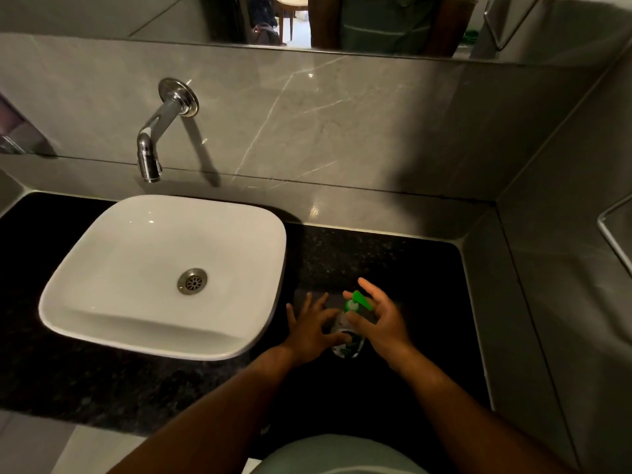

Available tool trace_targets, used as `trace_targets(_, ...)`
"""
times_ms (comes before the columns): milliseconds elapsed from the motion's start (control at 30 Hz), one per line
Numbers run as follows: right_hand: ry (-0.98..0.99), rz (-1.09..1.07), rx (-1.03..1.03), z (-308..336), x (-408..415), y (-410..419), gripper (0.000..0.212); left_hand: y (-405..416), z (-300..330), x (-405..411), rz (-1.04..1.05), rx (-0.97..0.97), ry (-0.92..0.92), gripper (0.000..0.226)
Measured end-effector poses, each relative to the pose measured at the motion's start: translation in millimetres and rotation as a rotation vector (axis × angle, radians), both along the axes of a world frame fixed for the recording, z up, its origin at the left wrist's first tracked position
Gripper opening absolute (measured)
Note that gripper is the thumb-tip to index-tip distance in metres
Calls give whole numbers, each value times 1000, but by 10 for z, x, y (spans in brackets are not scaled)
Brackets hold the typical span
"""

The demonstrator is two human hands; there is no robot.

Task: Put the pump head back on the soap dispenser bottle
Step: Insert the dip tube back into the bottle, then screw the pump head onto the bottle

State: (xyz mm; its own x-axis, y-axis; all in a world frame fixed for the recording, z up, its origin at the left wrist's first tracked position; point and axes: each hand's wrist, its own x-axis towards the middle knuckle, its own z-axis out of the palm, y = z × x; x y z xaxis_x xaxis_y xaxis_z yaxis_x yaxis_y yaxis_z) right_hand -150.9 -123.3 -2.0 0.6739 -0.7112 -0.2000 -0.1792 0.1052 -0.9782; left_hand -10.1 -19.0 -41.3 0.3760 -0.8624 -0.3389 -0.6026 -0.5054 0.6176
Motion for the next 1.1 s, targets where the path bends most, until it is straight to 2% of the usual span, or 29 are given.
trace_targets(133, 76, -90, -84, 47, 37, -42, 60, -26, -2, -7, -17, -20, -78, 64)
trace_targets(333, 186, -266, -208, 18, 124, 78, 67, 10, -53, -53, 14, -83, -146, 71)
trace_targets(400, 170, -187, -233, 34, 107, 56, 77, 13, -61, -47, 8, -90, -139, 69)
trace_targets(467, 126, -46, -176, 57, 59, -13, 88, 14, -68, -26, -7, -89, -148, 69)
trace_targets(567, 107, 82, -119, 56, -1, -130, 79, 17, -75, -4, -5, -73, -163, 72)
trace_targets(633, 122, 28, -126, 103, 14, -116, 74, 12, -83, -16, -2, -71, -172, 70)
trace_targets(733, 177, -120, -222, 68, 35, -12, 79, 0, -85, -48, 19, -87, -165, 70)
trace_targets(833, 123, -39, -156, -13, 19, 51, 93, -7, -84, -43, 18, -94, -161, 73)
trace_targets(967, 116, -39, -152, -15, -4, -26, 75, -12, -88, -37, 2, -104, -178, 77)
trace_targets(1100, 149, -114, -217, 42, 51, 37, 77, -38, -67, -59, -7, -94, -134, 69)
